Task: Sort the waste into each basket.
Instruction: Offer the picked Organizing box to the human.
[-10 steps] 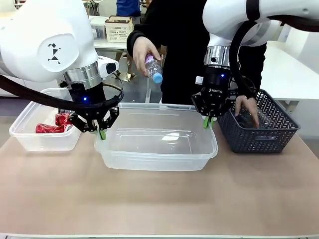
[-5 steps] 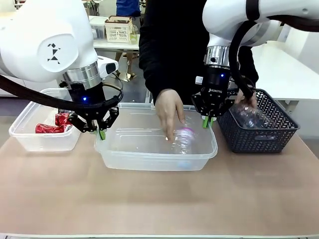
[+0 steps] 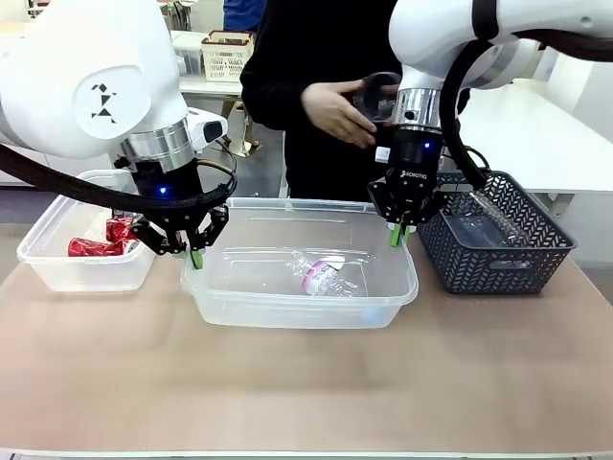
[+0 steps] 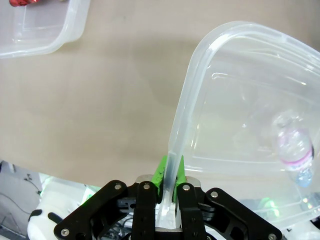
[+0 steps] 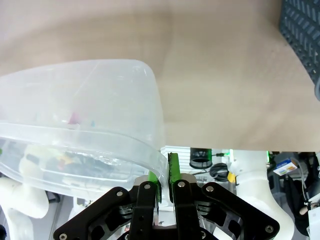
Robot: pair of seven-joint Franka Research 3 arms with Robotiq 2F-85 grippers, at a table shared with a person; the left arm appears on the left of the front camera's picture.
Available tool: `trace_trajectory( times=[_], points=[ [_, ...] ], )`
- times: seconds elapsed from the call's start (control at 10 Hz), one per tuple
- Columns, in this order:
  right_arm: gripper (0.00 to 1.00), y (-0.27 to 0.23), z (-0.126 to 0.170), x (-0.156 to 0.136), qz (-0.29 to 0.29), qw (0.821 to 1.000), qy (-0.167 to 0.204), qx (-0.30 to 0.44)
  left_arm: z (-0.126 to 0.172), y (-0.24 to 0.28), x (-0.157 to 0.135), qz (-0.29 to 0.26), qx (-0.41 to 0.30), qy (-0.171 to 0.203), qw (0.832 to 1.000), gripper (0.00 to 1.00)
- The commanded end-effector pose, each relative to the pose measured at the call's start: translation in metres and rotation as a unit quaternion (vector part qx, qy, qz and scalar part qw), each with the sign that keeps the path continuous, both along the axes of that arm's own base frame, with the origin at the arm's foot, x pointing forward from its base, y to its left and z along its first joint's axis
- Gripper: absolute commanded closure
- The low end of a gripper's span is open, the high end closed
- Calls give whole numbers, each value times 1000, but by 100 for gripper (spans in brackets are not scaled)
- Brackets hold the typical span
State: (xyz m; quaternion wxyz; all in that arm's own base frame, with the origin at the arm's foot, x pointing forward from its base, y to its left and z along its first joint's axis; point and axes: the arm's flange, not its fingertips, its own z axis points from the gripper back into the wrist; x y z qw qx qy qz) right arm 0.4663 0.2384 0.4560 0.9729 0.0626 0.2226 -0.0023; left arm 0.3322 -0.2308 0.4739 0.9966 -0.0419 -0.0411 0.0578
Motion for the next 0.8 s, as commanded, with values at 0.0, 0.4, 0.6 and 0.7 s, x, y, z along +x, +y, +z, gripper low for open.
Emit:
trace_trajectory(
  times=[0.0, 0.4, 0.6, 0.7],
  points=[
    [91, 5, 0, -2, -1, 1000, -2, 6, 3, -5, 1, 8, -12, -11, 1000, 94],
    [91, 5, 0, -2, -1, 1000, -2, 6, 3, -5, 1, 8, -12, -11, 1000, 94],
    [91, 5, 0, -2, -1, 1000, -2, 6, 3, -5, 1, 8, -12, -11, 1000, 94],
    [91, 5, 0, -2, -1, 1000, -2, 6, 3, -5, 1, 8, -12, -11, 1000, 94]
  ],
)
